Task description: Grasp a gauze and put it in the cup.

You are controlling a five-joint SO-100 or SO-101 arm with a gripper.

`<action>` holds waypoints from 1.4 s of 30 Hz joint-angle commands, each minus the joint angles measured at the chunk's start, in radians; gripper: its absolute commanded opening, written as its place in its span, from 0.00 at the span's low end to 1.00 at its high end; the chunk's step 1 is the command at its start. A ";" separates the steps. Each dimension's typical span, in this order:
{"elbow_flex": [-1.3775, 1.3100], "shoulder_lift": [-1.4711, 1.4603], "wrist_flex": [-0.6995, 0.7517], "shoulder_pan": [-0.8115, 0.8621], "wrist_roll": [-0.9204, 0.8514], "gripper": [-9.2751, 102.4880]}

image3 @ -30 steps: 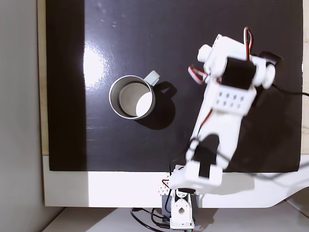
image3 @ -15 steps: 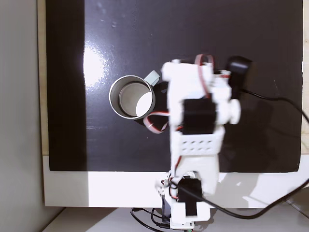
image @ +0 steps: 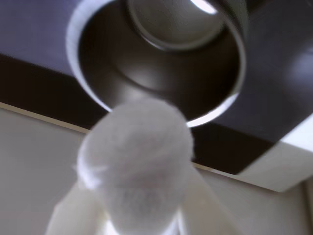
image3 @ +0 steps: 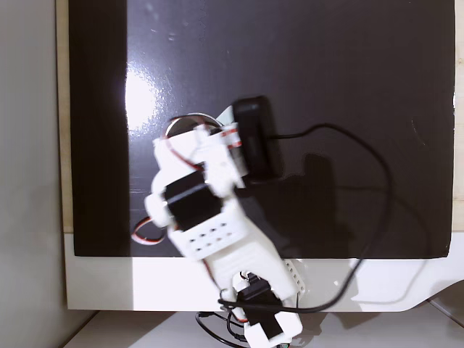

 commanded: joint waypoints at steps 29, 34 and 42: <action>0.037 -0.046 0.000 0.025 0.011 0.08; 0.054 -0.049 0.000 0.025 0.009 0.12; 0.067 -0.034 0.000 0.026 0.002 0.42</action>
